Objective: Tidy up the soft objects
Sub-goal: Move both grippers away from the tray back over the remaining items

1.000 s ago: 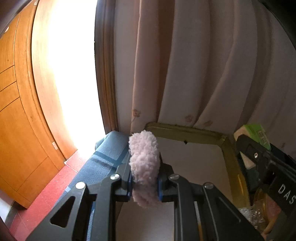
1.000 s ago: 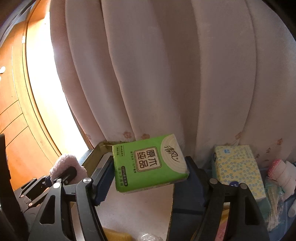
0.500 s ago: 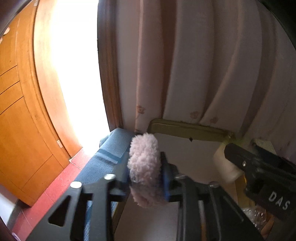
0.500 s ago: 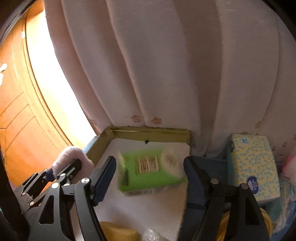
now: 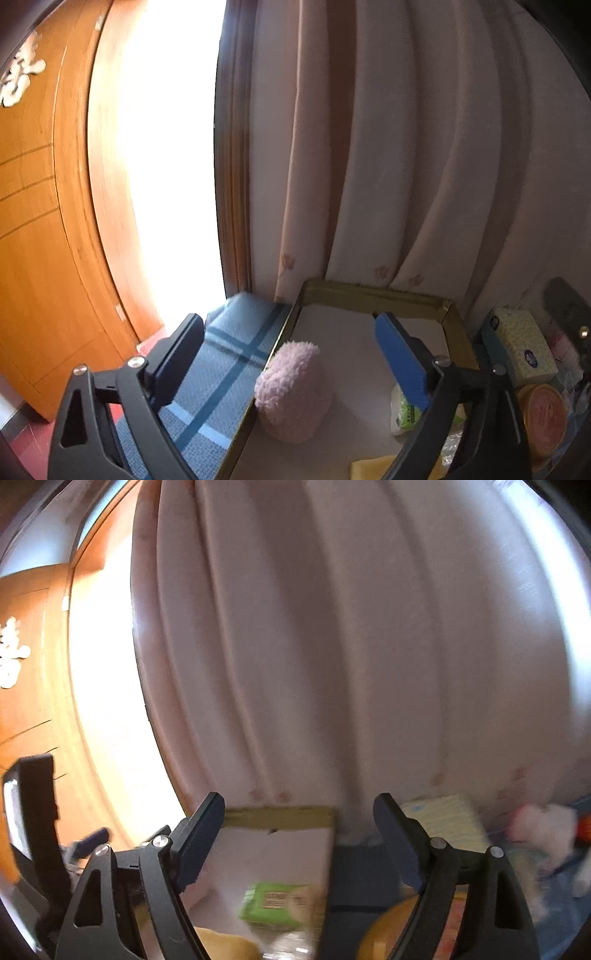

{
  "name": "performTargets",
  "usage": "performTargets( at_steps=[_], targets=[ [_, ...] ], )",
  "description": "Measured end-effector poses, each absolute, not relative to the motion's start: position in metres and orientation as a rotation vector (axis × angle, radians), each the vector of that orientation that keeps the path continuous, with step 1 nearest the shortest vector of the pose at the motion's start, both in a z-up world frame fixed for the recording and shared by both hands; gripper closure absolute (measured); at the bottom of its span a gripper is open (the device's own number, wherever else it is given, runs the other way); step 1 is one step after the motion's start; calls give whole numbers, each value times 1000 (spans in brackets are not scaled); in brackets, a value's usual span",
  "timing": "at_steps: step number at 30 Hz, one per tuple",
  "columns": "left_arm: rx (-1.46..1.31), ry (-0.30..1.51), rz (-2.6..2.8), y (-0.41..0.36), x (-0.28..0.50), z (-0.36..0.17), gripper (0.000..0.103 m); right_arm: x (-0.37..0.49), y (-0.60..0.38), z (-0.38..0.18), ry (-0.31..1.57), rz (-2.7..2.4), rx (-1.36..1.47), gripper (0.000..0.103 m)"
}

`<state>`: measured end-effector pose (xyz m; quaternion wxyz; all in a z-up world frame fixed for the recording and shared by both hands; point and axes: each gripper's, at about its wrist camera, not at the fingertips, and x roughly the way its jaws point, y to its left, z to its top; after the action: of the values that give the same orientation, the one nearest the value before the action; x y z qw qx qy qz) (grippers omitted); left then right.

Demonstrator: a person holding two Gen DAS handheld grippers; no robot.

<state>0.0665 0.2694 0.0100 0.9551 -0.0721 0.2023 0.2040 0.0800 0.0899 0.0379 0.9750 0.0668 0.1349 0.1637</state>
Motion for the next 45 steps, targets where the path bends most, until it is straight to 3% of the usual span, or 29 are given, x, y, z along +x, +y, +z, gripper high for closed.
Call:
performTargets(
  at_steps=[5,20,45],
  targets=[
    [-128,311,412,262,51,14,4,60,65,33,207,249,116,14],
    [-221,72,321,253,7,16,0,44,44,13,199,168,48,13],
    [-89,122,230,191,4,7,0,36,-16,6,190,94,-10,13]
  ],
)
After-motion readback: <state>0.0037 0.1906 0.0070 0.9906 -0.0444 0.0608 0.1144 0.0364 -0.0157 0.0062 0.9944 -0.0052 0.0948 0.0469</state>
